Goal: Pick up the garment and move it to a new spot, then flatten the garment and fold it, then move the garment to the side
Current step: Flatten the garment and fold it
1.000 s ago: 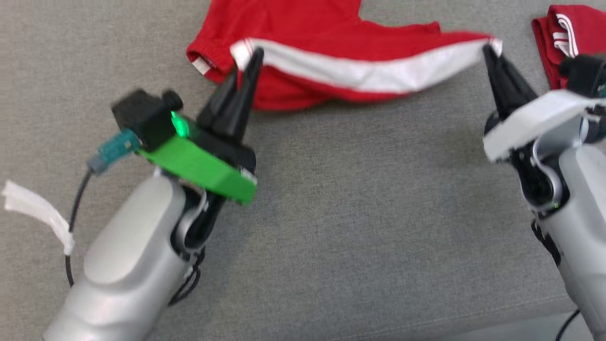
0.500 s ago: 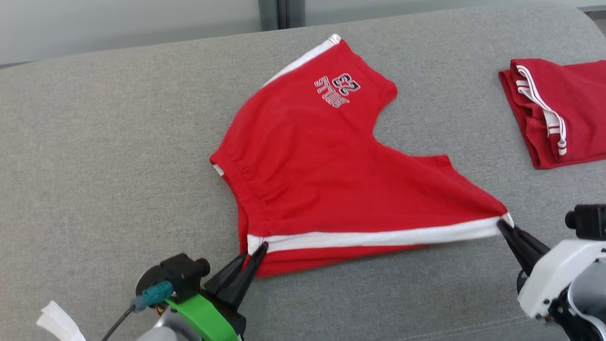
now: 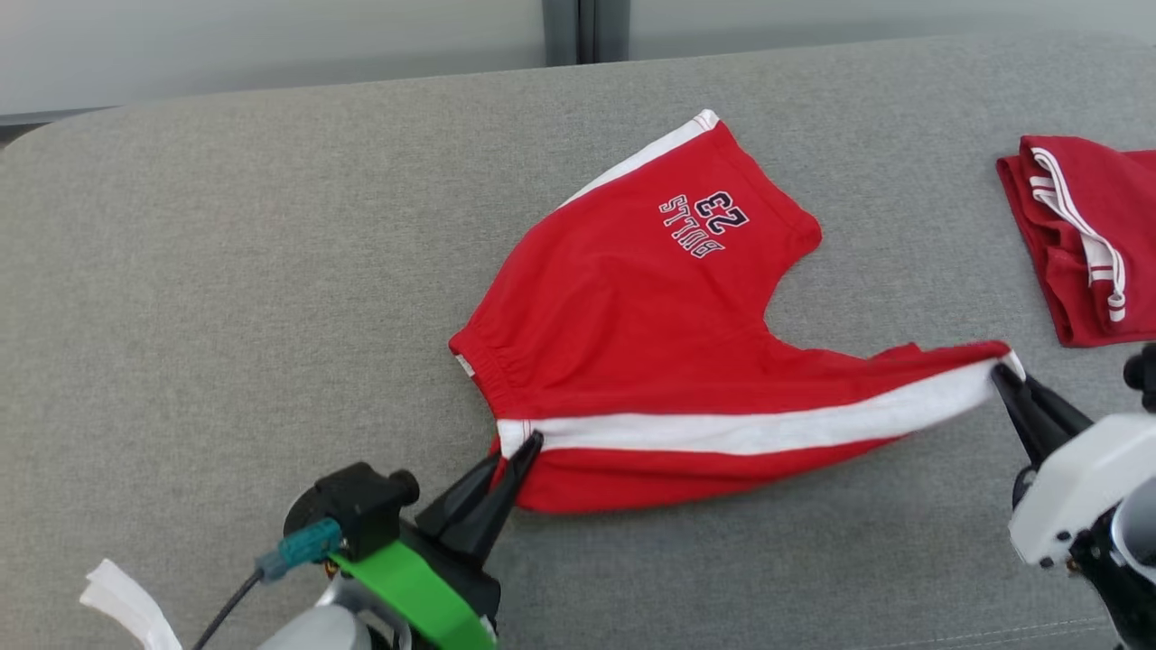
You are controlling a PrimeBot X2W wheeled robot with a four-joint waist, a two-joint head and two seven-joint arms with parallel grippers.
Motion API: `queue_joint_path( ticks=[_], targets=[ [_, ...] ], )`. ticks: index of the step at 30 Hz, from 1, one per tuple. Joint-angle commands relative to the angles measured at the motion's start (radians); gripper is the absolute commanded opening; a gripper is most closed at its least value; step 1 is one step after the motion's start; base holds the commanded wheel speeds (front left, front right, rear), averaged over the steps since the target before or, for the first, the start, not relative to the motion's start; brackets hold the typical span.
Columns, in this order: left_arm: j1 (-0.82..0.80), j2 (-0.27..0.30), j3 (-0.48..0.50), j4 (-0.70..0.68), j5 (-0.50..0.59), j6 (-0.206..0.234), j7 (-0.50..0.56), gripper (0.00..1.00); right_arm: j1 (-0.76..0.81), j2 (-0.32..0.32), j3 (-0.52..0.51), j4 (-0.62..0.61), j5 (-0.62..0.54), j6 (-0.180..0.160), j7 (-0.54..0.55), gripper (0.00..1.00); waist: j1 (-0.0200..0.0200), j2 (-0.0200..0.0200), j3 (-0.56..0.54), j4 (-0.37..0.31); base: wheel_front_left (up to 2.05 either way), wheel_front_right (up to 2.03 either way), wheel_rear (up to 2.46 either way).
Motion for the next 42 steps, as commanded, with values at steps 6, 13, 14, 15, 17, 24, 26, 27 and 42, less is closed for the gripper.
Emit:
queue_joint_path(
  ticks=[6, 13, 14, 15, 17, 24, 26, 27, 42],
  targets=[
    [-0.135, -0.076, 0.034, 0.102, 0.021, -0.021, -0.022, 0.0, -0.222, -0.065, 0.064, 0.151, -0.023, -0.001, -0.027, 0.0, 0.0, 0.0, 0.044, 0.055, 0.0, 0.0, 0.0],
    [-0.268, -0.185, 0.084, 0.26, 0.004, -0.012, -0.034, 0.0, -0.485, -0.105, 0.109, 0.37, -0.021, -0.001, -0.082, 0.0, 0.0, 0.0, 0.116, 0.114, 0.0, 0.0, 0.0],
    [-0.281, -0.201, 0.092, 0.285, -0.005, -0.006, -0.035, 0.0, -0.523, -0.106, 0.113, 0.407, -0.027, -0.001, -0.095, 0.0, 0.0, 0.0, 0.127, 0.122, 0.0, 0.0, 0.0],
    [-0.295, -0.214, 0.099, 0.303, -0.005, -0.003, -0.036, 0.0, -0.553, -0.107, 0.119, 0.438, -0.027, -0.001, -0.103, 0.0, 0.0, 0.0, 0.138, 0.128, 0.0, 0.0, 0.0],
    [-0.323, -0.24, 0.109, 0.337, -0.005, 0.001, -0.041, 0.0, -0.617, -0.111, 0.132, 0.507, -0.031, -0.001, -0.124, 0.0, 0.0, 0.0, 0.162, 0.141, 0.0, 0.0, 0.0],
    [-0.395, -0.325, 0.141, 0.432, 0.015, -0.004, -0.05, 0.0, -0.806, -0.134, 0.174, 0.732, -0.043, -0.001, -0.207, 0.0, 0.0, 0.0, 0.236, 0.195, 0.0, 0.0, 0.0],
    [-0.41, -0.346, 0.148, 0.449, 0.025, -0.012, -0.052, 0.0, -0.847, -0.139, 0.184, 0.782, -0.044, -0.001, -0.232, 0.0, 0.0, 0.0, 0.253, 0.208, 0.0, 0.0, 0.0],
    [-0.417, -0.354, 0.155, 0.457, 0.027, -0.014, -0.052, 0.0, -0.865, -0.14, 0.19, 0.802, -0.046, -0.001, -0.24, 0.0, 0.0, 0.0, 0.261, 0.213, 0.0, 0.0, 0.0],
    [-0.418, -0.416, 0.242, 0.489, 0.06, -0.059, -0.052, 1.0, -1.026, -0.14, 0.268, 1.058, -0.039, -0.001, -0.36, 1.0, 0.0, 0.0, 0.31, 0.236, 0.0, 0.0, 0.0]
  ],
)
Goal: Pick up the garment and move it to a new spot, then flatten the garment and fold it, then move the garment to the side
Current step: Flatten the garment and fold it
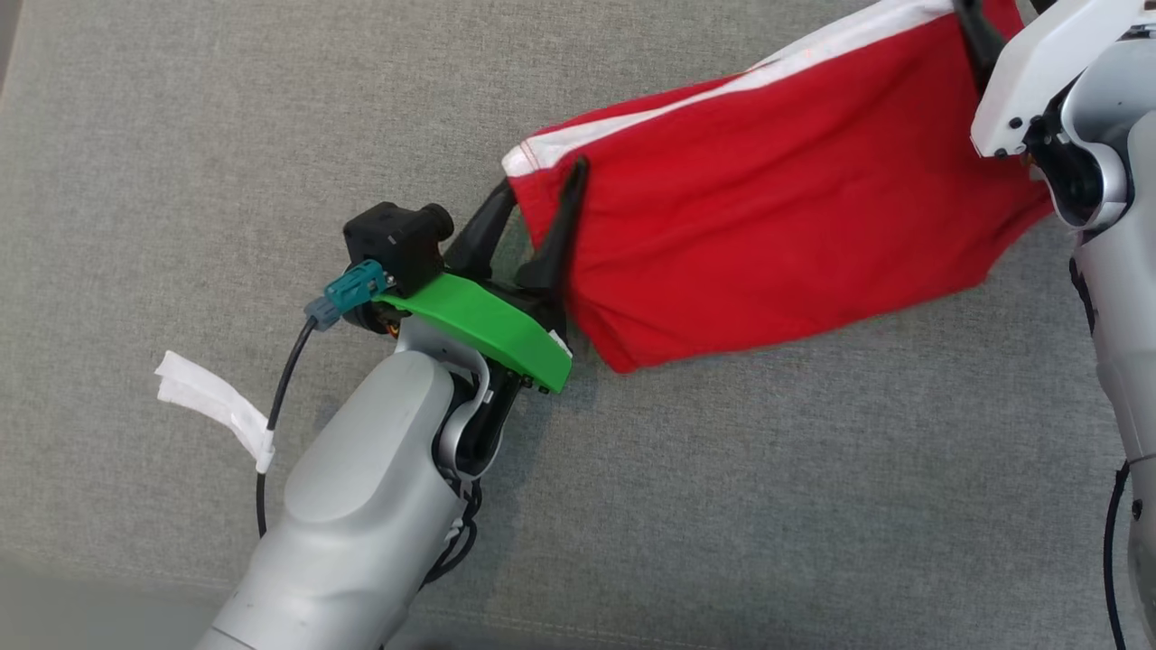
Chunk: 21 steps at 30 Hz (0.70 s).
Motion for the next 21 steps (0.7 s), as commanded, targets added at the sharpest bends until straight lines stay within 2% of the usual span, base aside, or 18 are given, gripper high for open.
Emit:
queue_joint_path(
  ticks=[1, 10, 15, 18, 21],
  targets=[
    [0.004, 0.001, 0.006, -0.003, 0.01, -0.005, -0.005, 1.0, -0.009, -0.011, 0.007, 0.01, 0.012, -0.001, -0.008, 1.0, 0.0, 0.0, -0.007, 0.0, 0.0, 0.0, 0.0],
    [0.102, 0.0, -0.016, -0.023, 0.019, -0.025, -0.005, 1.0, 0.048, -0.065, 0.073, 0.024, 0.097, -0.001, 0.025, 1.0, 0.0, 0.0, -0.102, -0.01, 0.0, 0.0, 0.0],
    [0.162, 0.029, -0.025, -0.027, 0.024, -0.028, -0.005, 1.0, 0.093, -0.09, 0.086, 0.013, 0.133, -0.001, 0.036, 1.0, 0.0, 0.0, -0.155, -0.017, 0.0, 0.0, 0.0],
    [0.194, 0.04, 0.003, -0.049, 0.035, -0.027, -0.005, 1.0, 0.117, -0.101, 0.086, 0.008, 0.143, -0.001, 0.035, 1.0, 0.0, 0.0, -0.18, -0.015, 0.0, 0.0, 0.0],
    [0.226, 0.055, 0.077, -0.092, 0.078, -0.007, -0.004, 1.0, 0.144, -0.107, 0.086, 0.01, 0.151, -0.001, 0.04, 1.0, 0.0, 0.0, -0.199, -0.007, 0.0, 0.0, 0.0]
  ],
)
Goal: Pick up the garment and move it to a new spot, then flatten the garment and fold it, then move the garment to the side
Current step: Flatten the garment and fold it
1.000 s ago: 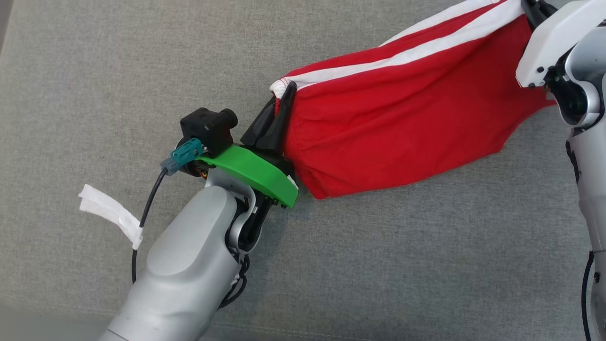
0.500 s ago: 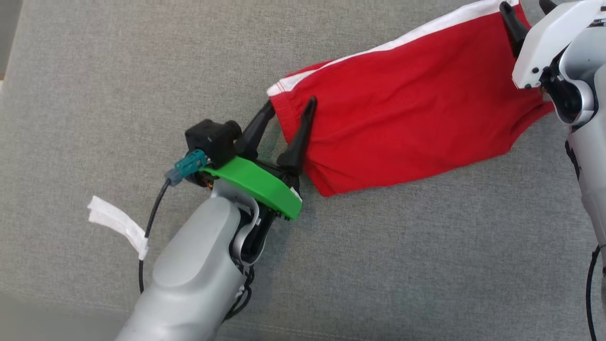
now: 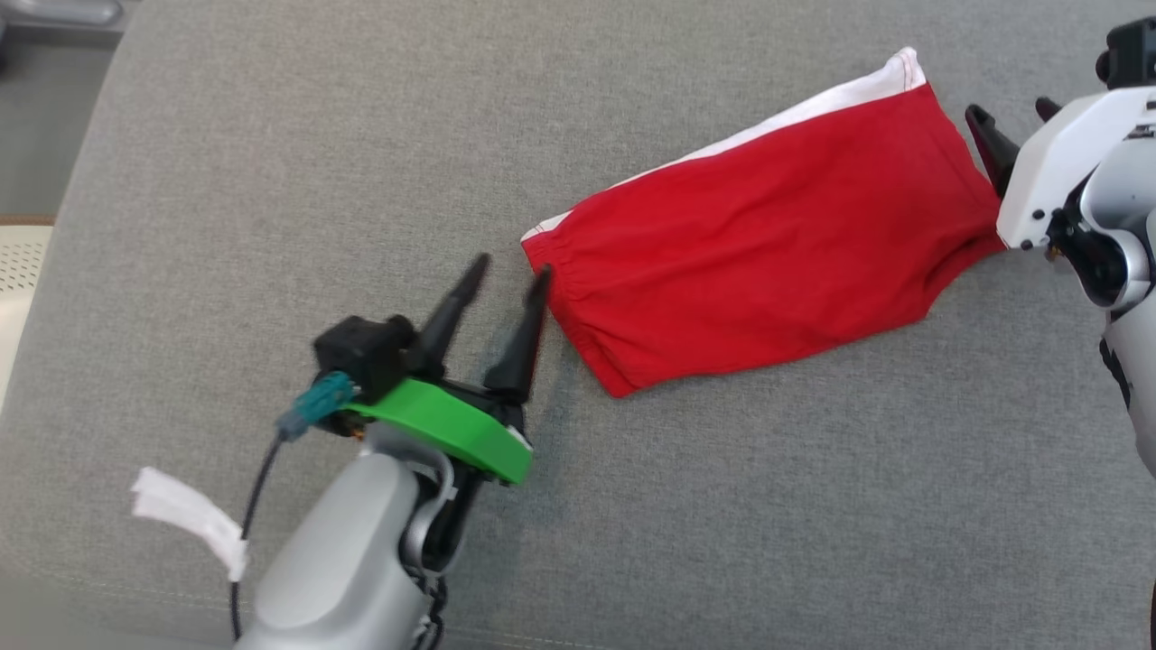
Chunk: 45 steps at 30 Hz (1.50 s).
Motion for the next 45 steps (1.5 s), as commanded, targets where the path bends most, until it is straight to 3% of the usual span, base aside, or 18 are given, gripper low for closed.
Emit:
queue_joint_path(
  ticks=[1, 10, 16, 29, 36, 37, 38, 39, 45],
  targets=[
    [0.021, 0.014, 0.038, -0.021, 0.032, 0.011, -0.003, 1.0, 0.022, -0.006, -0.001, 0.001, 0.011, -0.001, 0.006, 1.0, 0.0, -0.0001, -0.024, 0.008, 0.0, 0.0, 0.0],
    [0.119, -0.017, 0.308, -0.164, 0.263, 0.022, -0.003, 1.0, 0.052, -0.024, 0.001, 0.03, 0.019, -0.001, 0.052, 1.0, 0.0, -0.0001, -0.008, 0.044, 0.0, 0.0, 0.0],
    [0.141, -0.038, 0.416, -0.193, 0.328, 0.005, -0.003, 1.0, 0.043, -0.047, 0.001, 0.052, 0.015, -0.001, 0.047, 1.0, 0.0, -0.0001, 0.03, 0.062, 0.0, 0.0, 0.0],
    [0.144, -0.045, 0.428, -0.224, 0.341, -0.015, -0.003, 1.0, -0.015, -0.055, -0.026, 0.11, 0.001, -0.001, -0.017, 1.0, 0.0, -0.0001, 0.091, 0.09, 0.0, 0.0, 0.0],
    [0.126, -0.045, 0.403, -0.231, 0.326, -0.016, -0.003, 1.0, -0.006, -0.042, 0.037, 0.174, -0.008, 0.0, 0.042, 1.0, 0.0, -0.0001, 0.116, 0.105, 0.0, 0.0, 0.0],
    [0.125, -0.045, 0.403, -0.232, 0.326, -0.016, -0.003, 1.0, 0.008, -0.035, 0.053, 0.178, 0.009, 0.0, 0.061, 0.93, 0.0, -0.0001, 0.118, 0.105, 0.0, 0.0, 0.0],
    [0.125, -0.045, 0.403, -0.232, 0.325, -0.016, -0.003, 1.0, 0.02, -0.03, 0.068, 0.178, 0.019, 0.0, 0.076, 0.77, 0.0, -0.0001, 0.119, 0.104, 0.0, 0.0, 0.0],
    [0.125, -0.045, 0.404, -0.232, 0.323, -0.017, -0.003, 1.0, 0.033, -0.026, 0.082, 0.174, 0.035, 0.002, 0.088, 0.0, 0.0, -0.0001, 0.121, 0.102, 0.0, 0.0, 0.0],
    [0.121, -0.045, 0.406, -0.224, 0.319, -0.017, -0.003, 1.0, 0.054, -0.069, 0.095, 0.149, 0.079, -0.002, 0.051, 0.0, 0.0, -0.0001, 0.122, 0.086, 0.0, 0.0, 0.0]
  ],
)
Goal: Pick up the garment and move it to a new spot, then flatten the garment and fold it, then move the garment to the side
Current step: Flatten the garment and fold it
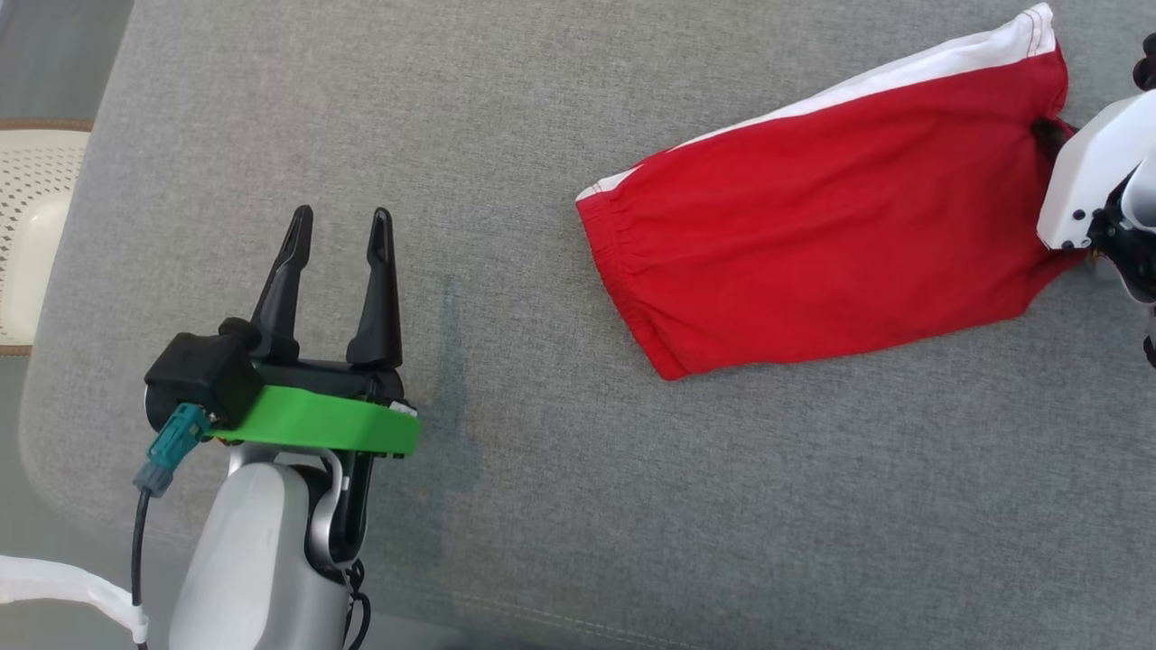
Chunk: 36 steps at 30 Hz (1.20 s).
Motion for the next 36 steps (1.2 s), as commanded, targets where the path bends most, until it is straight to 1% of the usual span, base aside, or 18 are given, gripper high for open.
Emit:
queue_joint_path(
  ticks=[1, 4, 7, 11, 16, 19, 22, 25, 28, 30, 36],
  targets=[
    [-0.011, 0.0, 0.002, 0.002, -0.001, -0.003, -0.003, 1.0, 0.078, -0.002, 0.01, 0.038, 0.004, -0.004, 0.007, 0.0, 0.0, 0.0, -0.004, -0.007, 0.0, 0.0, 0.0],
    [-0.009, 0.001, 0.001, 0.008, 0.005, -0.003, -0.003, 1.0, 0.069, -0.022, -0.03, 0.032, -0.007, -0.004, -0.053, 0.0, 0.0, 0.0, -0.019, -0.021, 0.0, 0.0, 0.0],
    [-0.002, 0.001, -0.001, 0.016, 0.013, -0.003, -0.003, 1.0, 0.074, -0.026, -0.077, 0.026, -0.018, -0.004, -0.106, 0.0, 0.0, 0.0, -0.037, -0.035, 0.0, 0.0, 0.0],
    [0.013, 0.001, -0.002, 0.023, 0.023, -0.003, -0.003, 1.0, 0.11, -0.03, -0.148, 0.008, -0.037, -0.003, -0.168, 0.0, 0.0, 0.0, -0.069, -0.061, 0.0, 0.0, 0.0],
    [0.033, 0.002, -0.005, 0.034, 0.031, -0.003, -0.003, 1.0, 0.17, -0.038, -0.26, -0.011, -0.096, -0.003, -0.232, 0.0, 0.0, 0.0, -0.115, -0.097, 0.0, 0.0, 0.0],
    [0.044, 0.006, -0.007, 0.04, 0.035, -0.003, -0.003, 1.0, 0.201, -0.027, -0.317, -0.031, -0.146, -0.003, -0.246, 0.0, 0.0, 0.0, -0.146, -0.114, 0.0, 0.0, 0.0],
    [0.06, 0.006, -0.002, 0.053, 0.036, -0.003, -0.003, 1.0, 0.225, -0.021, -0.369, -0.064, -0.215, -0.003, -0.237, 0.0, 0.0, 0.0, -0.18, -0.127, 0.0, 0.0, 0.0],
    [0.072, 0.007, -0.008, 0.063, 0.034, -0.003, -0.003, 1.0, 0.24, 0.001, -0.398, -0.11, -0.283, -0.003, -0.214, 0.0, 0.0, 0.0, -0.207, -0.134, 0.0, 0.0, 0.0],
    [0.082, 0.008, -0.021, 0.072, 0.027, -0.003, -0.003, 1.0, 0.246, 0.032, -0.397, -0.175, -0.345, -0.003, -0.176, 0.0, 0.0, 0.0, -0.231, -0.135, 0.0, 0.0, 0.0],
    [0.089, 0.01, -0.028, 0.078, 0.022, -0.003, -0.003, 1.0, 0.248, 0.059, -0.381, -0.215, -0.365, -0.003, -0.141, 0.0, 0.0, 0.0, -0.245, -0.131, 0.0, 0.0, 0.0],
    [0.091, 0.017, -0.041, 0.083, 0.009, -0.003, -0.003, 1.0, 0.222, 0.13, -0.257, -0.3, -0.374, -0.003, -0.022, 0.0, 0.0, 0.0, -0.261, -0.111, 0.0, 0.0, 0.0]
  ],
)
